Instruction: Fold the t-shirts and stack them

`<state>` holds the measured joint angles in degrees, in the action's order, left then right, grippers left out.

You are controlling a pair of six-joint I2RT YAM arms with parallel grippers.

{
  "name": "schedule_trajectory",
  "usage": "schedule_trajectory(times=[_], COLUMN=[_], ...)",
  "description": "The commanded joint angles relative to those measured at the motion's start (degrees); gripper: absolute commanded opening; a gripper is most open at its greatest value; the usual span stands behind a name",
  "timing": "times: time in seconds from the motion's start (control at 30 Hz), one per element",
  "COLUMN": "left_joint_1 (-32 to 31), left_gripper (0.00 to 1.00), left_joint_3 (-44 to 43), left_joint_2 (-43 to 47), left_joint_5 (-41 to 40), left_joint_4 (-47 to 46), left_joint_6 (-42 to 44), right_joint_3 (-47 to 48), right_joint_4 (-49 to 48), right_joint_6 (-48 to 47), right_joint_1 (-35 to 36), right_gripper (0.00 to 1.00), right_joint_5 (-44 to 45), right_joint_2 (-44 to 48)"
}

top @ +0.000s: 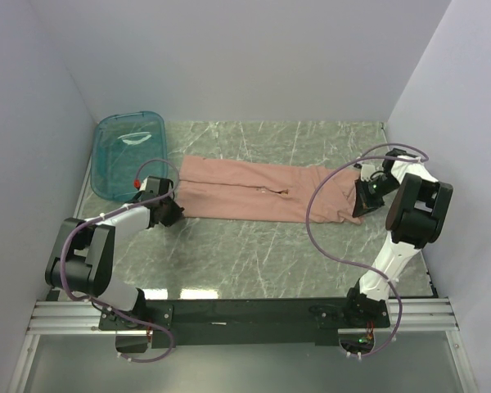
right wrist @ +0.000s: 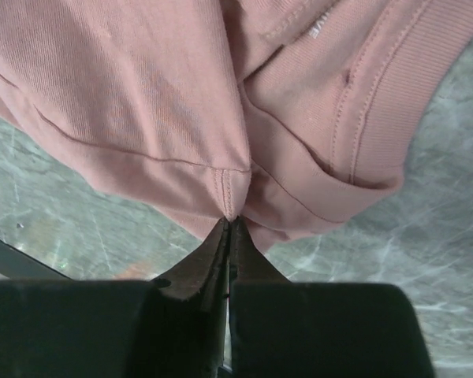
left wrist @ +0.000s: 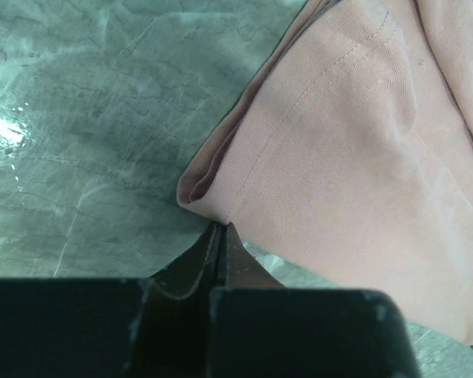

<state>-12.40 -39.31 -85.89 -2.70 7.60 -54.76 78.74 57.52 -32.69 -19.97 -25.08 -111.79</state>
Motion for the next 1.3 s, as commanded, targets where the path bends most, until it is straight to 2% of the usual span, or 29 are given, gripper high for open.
schedule_trajectory(times=[0.0,0.43,0.7,1.0,1.1,1.13,1.17,1.2,1.27], left_joint_1=[-0.16,-0.08,-0.08,0.01,-0.08,-0.08,-0.08,-0.08,0.01], left_gripper=[0.01,0.01,0.01,0.01,0.01,0.02,0.06,0.16,0.26], left_joint_3=[-0.86,0.29,1.08,2.13,3.35,3.80,4.32,5.11,5.82], left_joint_2=[0.89,5.73,8.45,11.18,13.63,14.51,16.52,17.59,21.09], left_joint_5=[-0.55,-3.54,-3.37,-2.66,-1.17,-0.73,0.23,0.41,0.33], left_joint_4=[-0.48,1.90,2.51,3.39,3.04,2.69,2.43,2.42,2.86], left_joint_6=[0.80,0.97,0.97,0.97,1.94,2.20,2.46,2.64,2.64], right_joint_3=[0.71,0.98,0.37,-2.80,-3.15,-3.15,-3.07,-2.72,-1.93], right_joint_4=[1.02,4.27,7.52,6.64,6.29,5.86,5.59,5.41,5.15], right_joint_6=[-0.97,-5.02,-9.84,-11.17,-10.74,-10.56,-10.38,-9.86,-9.24], right_joint_1=[-1.74,-7.28,-8.33,-9.56,-9.83,-9.92,-10.00,-10.00,-10.00], right_gripper=[0.00,0.00,0.00,0.00,0.05,0.13,0.16,0.19,0.24], right_joint_5=[0.12,0.39,0.12,1.70,2.75,3.02,3.11,3.37,3.90], right_joint_2=[1.22,3.33,4.21,6.84,7.28,7.81,8.07,8.34,8.60])
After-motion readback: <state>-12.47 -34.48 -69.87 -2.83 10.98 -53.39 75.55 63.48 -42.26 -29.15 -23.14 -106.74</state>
